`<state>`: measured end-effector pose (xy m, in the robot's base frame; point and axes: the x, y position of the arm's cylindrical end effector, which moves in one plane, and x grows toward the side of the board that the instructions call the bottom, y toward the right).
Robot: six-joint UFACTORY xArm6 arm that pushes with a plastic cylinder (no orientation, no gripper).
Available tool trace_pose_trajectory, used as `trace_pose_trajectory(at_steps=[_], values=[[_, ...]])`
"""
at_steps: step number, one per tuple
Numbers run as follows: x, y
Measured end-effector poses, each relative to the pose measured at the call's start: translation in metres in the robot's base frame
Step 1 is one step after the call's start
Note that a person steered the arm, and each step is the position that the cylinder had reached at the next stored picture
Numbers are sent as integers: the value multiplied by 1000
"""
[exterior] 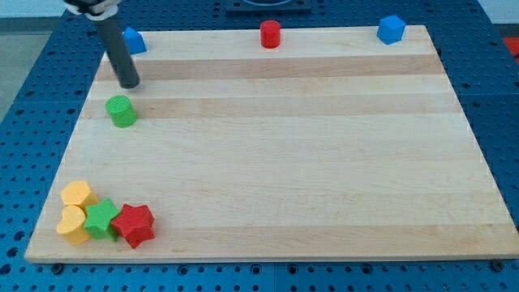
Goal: Push the green circle to the group of the blocks
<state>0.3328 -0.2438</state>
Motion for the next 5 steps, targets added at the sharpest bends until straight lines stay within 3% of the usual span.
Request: trace_pose_trajectory(at_steps=[3, 5], values=[[116, 37], [131, 37]])
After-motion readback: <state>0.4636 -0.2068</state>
